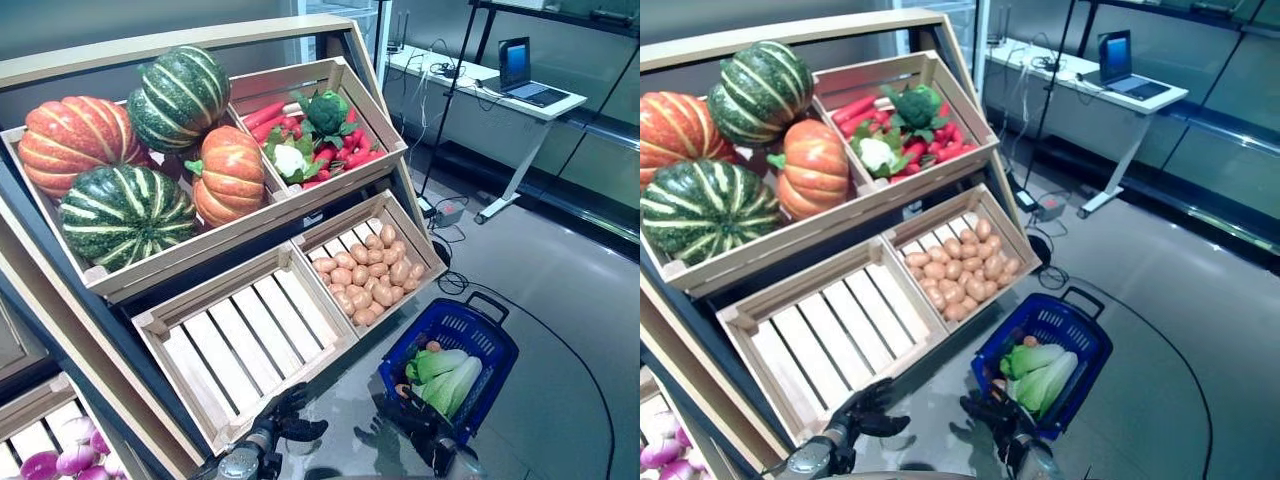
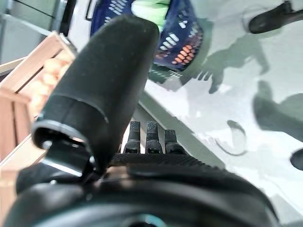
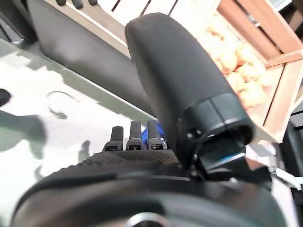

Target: Put vegetables into the basket

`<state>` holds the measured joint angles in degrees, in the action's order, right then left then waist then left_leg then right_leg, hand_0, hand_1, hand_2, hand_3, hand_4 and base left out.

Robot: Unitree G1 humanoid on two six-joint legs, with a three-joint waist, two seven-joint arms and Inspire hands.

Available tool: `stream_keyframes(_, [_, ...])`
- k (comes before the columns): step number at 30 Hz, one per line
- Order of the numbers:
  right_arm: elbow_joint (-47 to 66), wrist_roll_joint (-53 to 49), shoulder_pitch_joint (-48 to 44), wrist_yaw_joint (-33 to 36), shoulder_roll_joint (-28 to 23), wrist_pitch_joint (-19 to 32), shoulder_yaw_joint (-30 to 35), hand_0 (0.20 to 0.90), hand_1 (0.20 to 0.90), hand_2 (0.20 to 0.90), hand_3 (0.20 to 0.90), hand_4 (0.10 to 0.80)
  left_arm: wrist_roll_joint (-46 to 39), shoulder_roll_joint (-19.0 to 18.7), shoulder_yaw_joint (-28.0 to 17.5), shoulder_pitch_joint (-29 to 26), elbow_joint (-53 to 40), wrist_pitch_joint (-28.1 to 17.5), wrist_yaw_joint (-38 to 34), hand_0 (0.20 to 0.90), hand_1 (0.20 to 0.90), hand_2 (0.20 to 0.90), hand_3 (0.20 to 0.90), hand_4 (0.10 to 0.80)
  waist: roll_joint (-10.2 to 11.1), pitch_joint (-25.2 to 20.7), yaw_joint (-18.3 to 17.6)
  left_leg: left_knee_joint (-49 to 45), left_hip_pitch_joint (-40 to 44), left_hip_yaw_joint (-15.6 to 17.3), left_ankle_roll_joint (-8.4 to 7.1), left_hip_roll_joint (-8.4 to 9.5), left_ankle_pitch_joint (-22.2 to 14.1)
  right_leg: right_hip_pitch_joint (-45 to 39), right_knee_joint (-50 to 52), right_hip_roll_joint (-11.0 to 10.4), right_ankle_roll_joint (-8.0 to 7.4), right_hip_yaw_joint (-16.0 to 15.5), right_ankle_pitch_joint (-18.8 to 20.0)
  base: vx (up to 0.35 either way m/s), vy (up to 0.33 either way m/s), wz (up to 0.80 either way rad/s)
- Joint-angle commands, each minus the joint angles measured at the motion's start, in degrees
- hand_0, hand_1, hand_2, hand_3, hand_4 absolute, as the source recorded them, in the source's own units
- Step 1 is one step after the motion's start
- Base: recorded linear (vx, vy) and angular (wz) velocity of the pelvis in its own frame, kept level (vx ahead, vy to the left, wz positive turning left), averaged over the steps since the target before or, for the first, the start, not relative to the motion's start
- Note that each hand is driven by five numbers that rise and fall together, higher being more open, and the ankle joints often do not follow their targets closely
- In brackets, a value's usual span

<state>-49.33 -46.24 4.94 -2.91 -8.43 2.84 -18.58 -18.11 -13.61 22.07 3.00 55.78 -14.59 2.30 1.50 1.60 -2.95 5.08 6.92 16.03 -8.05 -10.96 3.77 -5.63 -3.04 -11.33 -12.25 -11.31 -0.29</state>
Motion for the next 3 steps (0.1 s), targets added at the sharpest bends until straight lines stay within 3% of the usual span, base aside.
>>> stream_keyframes(1, [1.7,-3.8,-6.8,-0.7,1.0,2.9,0.6,0.900,0.900,0.900,0.900,0.800,4.2,1.7,0.8,-5.9,1.0,-9.0,-2.2,0.900,0.900,0.900,0.900,0.800,-1.1,2.9,-1.0,-0.1,-0.8,-1.0,1.70,-0.59,-1.2,0.8,-1.2,0.9,3.70,-0.2,3.8,-0.032,0.007,0.00])
stream_keyframes(3, [0.2,-4.1,-7.4,-1.1,1.1,3.4,0.3,0.900,0.900,0.900,0.900,0.800,5.3,1.7,2.0,-6.4,1.3,-10.0,-3.9,0.900,0.900,0.900,0.900,0.800,-1.1,3.0,-0.8,-0.1,-0.9,-1.1,1.75,-0.50,-1.2,0.8,-1.3,0.9,3.68,-0.4,3.8,0.000,0.000,0.00])
